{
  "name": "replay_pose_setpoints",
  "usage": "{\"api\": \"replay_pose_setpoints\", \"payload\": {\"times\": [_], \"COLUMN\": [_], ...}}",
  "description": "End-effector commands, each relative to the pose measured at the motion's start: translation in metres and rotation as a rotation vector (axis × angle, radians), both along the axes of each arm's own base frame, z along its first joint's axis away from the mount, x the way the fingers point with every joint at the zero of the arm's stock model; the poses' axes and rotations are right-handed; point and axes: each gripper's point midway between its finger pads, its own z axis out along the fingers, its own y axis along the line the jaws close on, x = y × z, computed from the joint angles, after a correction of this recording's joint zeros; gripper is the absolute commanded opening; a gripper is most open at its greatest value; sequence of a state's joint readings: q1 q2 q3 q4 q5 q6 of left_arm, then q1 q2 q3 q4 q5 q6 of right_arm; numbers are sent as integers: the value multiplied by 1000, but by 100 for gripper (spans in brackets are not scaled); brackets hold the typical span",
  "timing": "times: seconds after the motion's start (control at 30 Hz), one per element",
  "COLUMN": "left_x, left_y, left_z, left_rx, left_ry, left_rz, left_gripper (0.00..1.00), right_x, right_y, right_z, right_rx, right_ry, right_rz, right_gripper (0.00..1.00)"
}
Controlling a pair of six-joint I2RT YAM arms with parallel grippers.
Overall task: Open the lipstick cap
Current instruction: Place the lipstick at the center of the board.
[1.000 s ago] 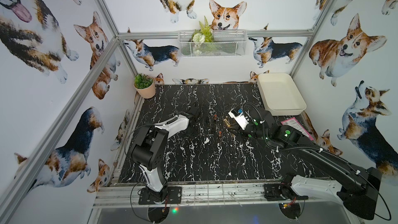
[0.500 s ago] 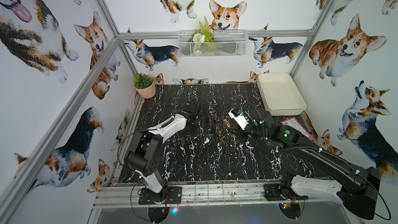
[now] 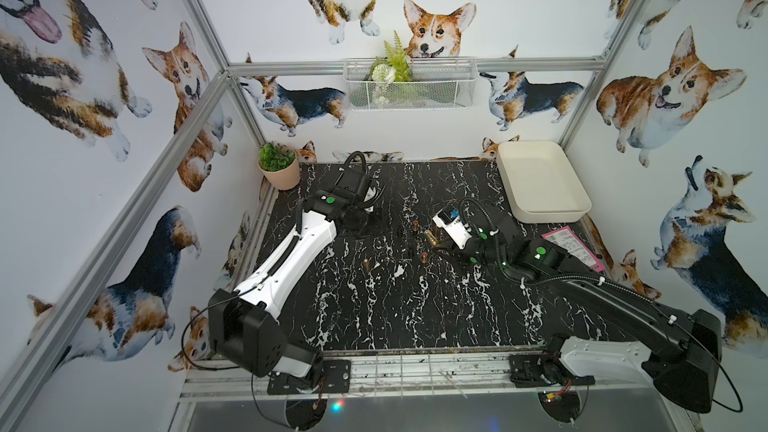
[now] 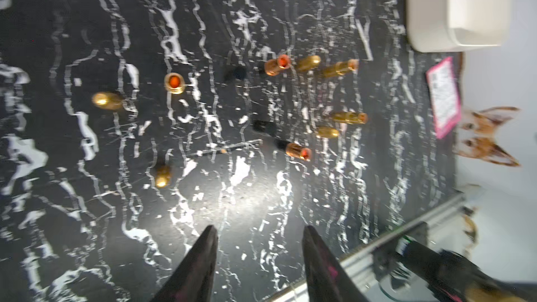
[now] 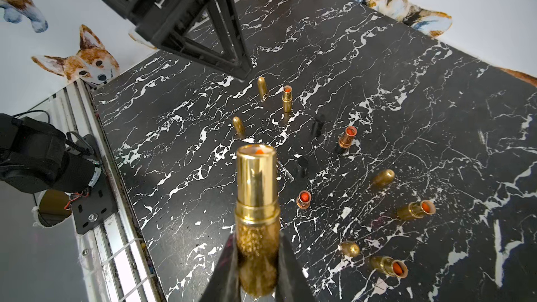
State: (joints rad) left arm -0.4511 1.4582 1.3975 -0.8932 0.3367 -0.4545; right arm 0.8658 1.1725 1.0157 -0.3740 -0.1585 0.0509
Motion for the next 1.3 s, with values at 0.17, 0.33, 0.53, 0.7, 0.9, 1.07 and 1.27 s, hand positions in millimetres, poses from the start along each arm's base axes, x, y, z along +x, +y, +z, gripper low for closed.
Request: {"api": "replay_pose_setpoints", "payload": {"times": [0.17, 0.33, 0.53, 0.7, 0.9, 1.07, 1.27], "left_x": [-32, -39, -43, -46, -44, -46, -46], "left_y": [-48, -61, -70, -75, -77, -76, -78], "left_z": [55, 70, 70, 61, 58, 56, 55], "left_rx": [-353, -450, -473, -452, -432, -420, -419], "left_ry": [59, 79, 104, 124, 132, 139, 144], "left_rz": [-184, -239, -277, -298, -311, -320, -325], "left_gripper": [49, 49, 49, 49, 44, 34, 30], "right_x": [5, 5, 6, 5, 5, 5, 6], "right_y": [18, 21, 25, 28, 30, 30, 29], "right_z": [12, 9, 8, 8, 9, 7, 6], "right_rx": [62, 62, 61, 54, 33, 12, 3], "right_ry": [-16, -5, -1, -2, -17, -30, -37], "right_rz": [35, 38, 44, 56, 66, 71, 65], "right_gripper": [9, 9, 9, 9, 9, 9, 9]}}
